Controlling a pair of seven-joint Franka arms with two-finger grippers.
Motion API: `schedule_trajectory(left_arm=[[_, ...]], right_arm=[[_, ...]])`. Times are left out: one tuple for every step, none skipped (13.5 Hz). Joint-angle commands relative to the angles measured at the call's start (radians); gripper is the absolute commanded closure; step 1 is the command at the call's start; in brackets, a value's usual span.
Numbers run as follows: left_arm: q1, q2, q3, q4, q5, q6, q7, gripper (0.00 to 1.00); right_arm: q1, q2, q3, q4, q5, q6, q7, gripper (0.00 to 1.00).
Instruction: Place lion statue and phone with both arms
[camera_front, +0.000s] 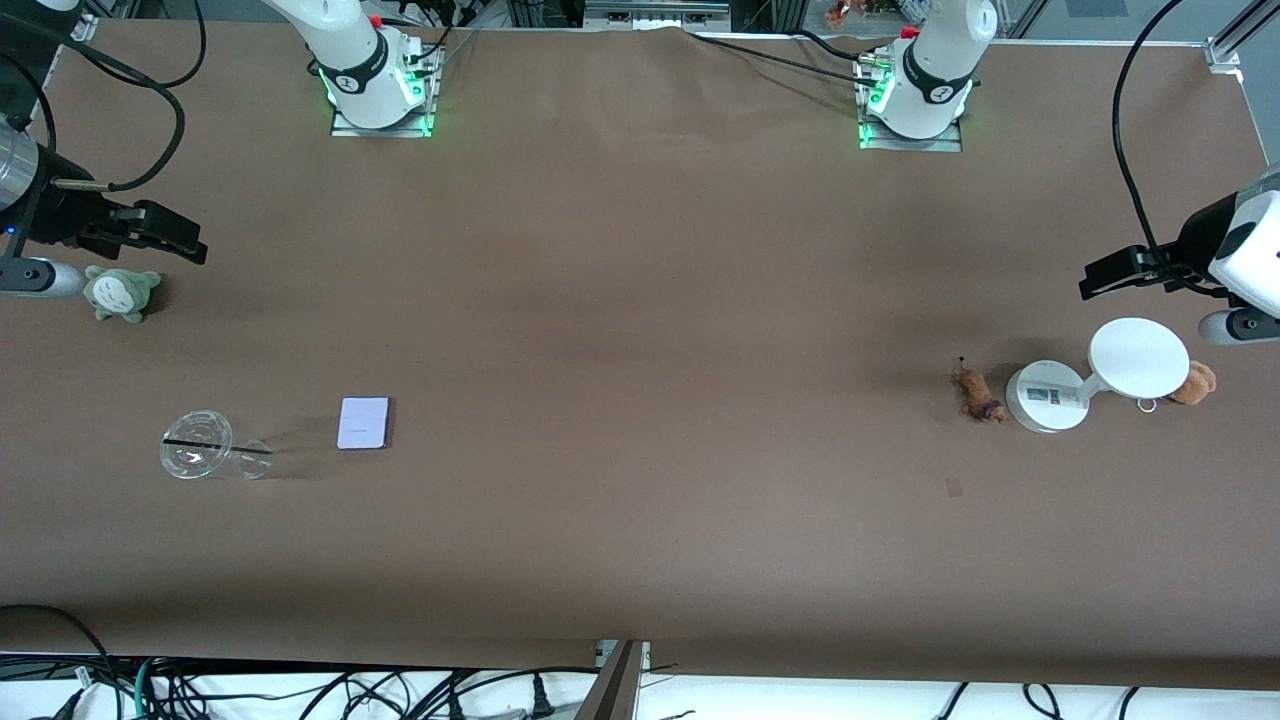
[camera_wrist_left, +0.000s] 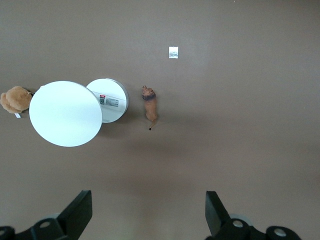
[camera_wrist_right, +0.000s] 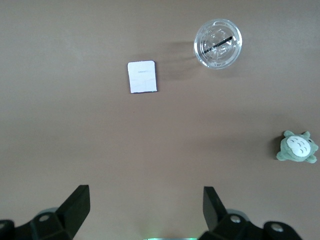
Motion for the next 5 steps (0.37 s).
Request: schedule_trajectory(left_arm=[[0.003,0.013,0.002,0.03,-0.02,-0.011,0.026,0.0],[0.003,0.013,0.002,0.03,-0.02,-0.011,0.026,0.0],[0.003,0.015,0.002,0.03,-0.02,-0.011,0.026,0.0],[0.003,0.013,0.002,0.03,-0.02,-0.011,0.026,0.0],[0.003,0.015,0.002,0.03,-0.02,-0.011,0.023,0.0]], right_arm=[[0.008,-0.012,0.005,-0.014,-0.013,0.006,0.015,0.0],[0.012,-0.011,0.005,-0.011,-0.011,0.009,0.016,0.0],[0.013,-0.008,0.005,-0.012,-0.008,0.009,0.016,0.0],[0.016,-0.005,0.005,-0.011,-0.011,0.009,0.016,0.0],[0.025,-0.003,0.005,-0.012,-0.011,0.015,0.018,0.0]])
